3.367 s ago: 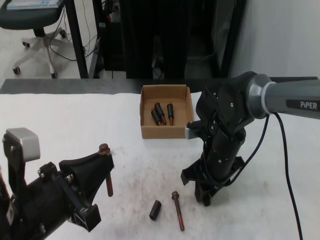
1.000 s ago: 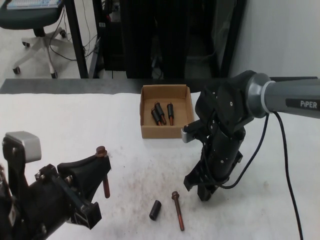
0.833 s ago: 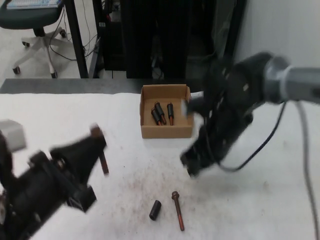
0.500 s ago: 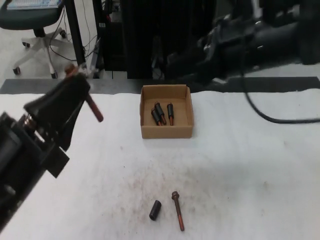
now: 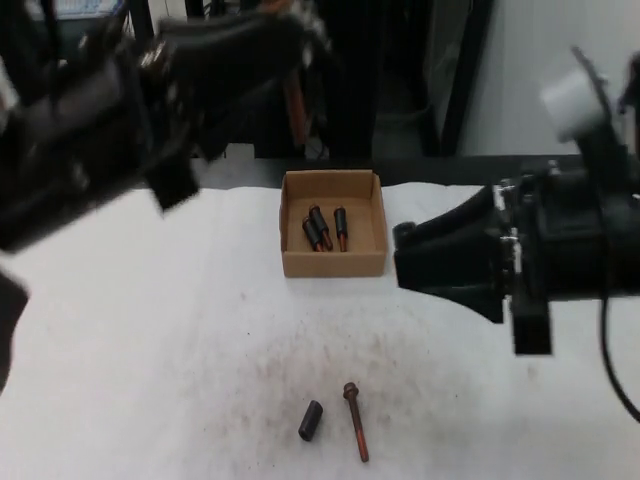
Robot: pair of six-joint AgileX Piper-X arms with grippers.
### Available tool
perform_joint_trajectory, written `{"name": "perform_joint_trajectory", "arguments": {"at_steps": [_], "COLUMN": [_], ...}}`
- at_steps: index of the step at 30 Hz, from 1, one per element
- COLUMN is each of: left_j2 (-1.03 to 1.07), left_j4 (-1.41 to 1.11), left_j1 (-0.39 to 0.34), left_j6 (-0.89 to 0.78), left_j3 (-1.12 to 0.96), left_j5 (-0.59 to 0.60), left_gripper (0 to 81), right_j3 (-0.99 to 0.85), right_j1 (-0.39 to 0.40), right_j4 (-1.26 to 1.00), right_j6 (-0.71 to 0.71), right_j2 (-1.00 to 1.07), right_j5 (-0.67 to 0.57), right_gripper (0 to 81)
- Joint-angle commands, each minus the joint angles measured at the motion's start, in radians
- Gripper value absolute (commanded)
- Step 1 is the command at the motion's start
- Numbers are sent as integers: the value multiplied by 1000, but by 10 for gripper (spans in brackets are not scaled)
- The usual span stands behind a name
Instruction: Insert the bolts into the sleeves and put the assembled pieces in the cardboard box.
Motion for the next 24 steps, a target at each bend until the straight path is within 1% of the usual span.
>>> {"name": "perform_joint_trajectory", "arguments": {"at_steps": [1, 3, 5, 8, 13, 15, 17, 21, 24], "left_j2": [86, 118, 146, 175, 210, 213, 213, 215, 218], "left_j4": [-9, -9, -9, -9, -9, -9, -13, -15, -15], "left_j1": [-4, -17, -36, -84, -159, -173, -177, -177, -177], "left_j6": [6, 6, 6, 6, 8, 28, 69, 76, 83], "left_j3": [-101, -136, -161, -182, -183, -183, -183, -183, -183], "left_j5": [31, 31, 33, 33, 33, 21, 7, -10, -12], "left_gripper": [4, 4, 4, 4, 4, 4, 4, 4, 4], "right_j3": [13, 30, 47, 72, 93, 93, 93, 93, 93], "right_j1": [2, 2, 2, 2, 2, 2, 2, 2, 2], "right_j4": [-79, -147, -197, -239, -247, -250, -251, -268, -372], "right_j6": [-5, -18, -81, -161, -181, -179, -179, -170, -95], "right_j2": [-49, -77, -89, -76, -17, 5, 21, 24, 24], "right_j5": [-2, 38, 95, 171, 172, 172, 172, 161, 134], "right_gripper": [8, 8, 8, 8, 8, 8, 8, 8, 8]}}
